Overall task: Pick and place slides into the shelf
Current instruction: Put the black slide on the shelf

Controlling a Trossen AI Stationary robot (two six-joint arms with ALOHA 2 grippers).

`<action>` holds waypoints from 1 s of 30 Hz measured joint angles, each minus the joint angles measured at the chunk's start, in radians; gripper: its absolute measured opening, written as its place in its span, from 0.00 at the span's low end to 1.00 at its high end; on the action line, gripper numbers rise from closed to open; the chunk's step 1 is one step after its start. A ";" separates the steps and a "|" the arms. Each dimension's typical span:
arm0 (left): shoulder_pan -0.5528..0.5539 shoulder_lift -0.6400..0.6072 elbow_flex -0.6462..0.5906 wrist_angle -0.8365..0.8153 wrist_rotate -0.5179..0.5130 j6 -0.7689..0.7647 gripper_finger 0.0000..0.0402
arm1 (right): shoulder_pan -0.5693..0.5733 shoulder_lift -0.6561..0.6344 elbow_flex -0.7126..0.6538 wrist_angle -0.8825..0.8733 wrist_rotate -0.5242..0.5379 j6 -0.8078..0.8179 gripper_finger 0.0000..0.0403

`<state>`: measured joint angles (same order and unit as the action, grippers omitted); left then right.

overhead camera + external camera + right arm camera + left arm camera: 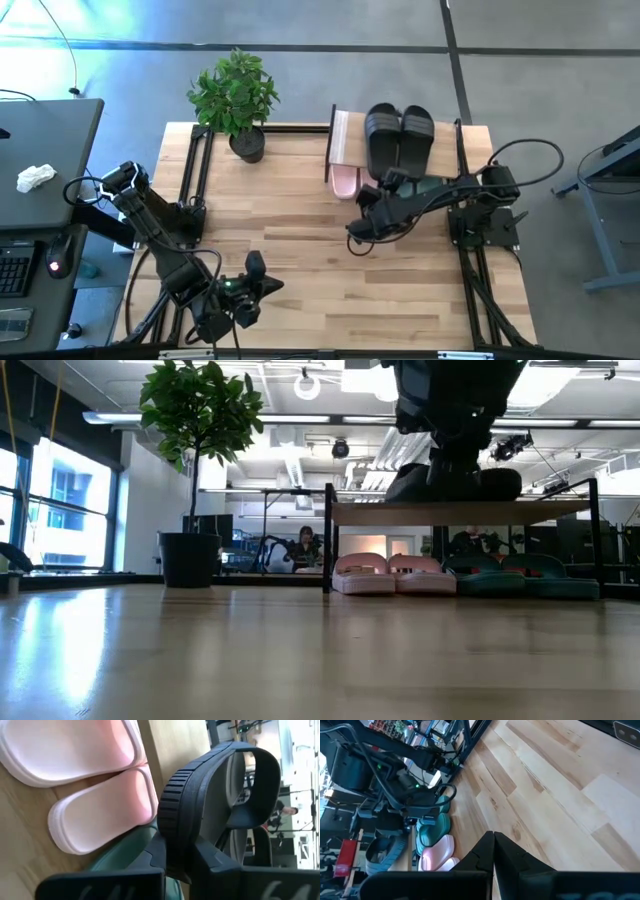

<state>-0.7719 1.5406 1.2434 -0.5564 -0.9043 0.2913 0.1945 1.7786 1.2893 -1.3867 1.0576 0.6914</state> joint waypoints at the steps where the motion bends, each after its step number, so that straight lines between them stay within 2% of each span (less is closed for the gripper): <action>1: 0.000 0.000 0.000 0.000 0.000 0.000 0.00 | -0.006 0.000 0.001 0.001 -0.006 0.000 0.04; 14: 0.002 0.000 0.000 0.011 -0.039 0.022 0.00 | -0.031 0.000 0.002 -0.005 -0.041 0.007 0.06; 19: 0.039 0.000 0.000 0.010 -0.037 0.011 0.00 | -0.031 0.000 0.002 -0.008 -0.045 -0.003 0.07; 23: 0.079 0.003 0.000 0.010 0.018 0.011 0.00 | -0.031 0.000 0.001 -0.008 -0.049 -0.016 0.11; 30: 0.121 0.036 0.000 -0.002 0.049 0.025 0.00 | -0.031 0.000 0.000 -0.008 -0.040 -0.005 0.22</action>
<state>-0.6510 1.5768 1.2430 -0.5588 -0.8548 0.3161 0.1638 1.7782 1.2892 -1.3945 1.0176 0.6866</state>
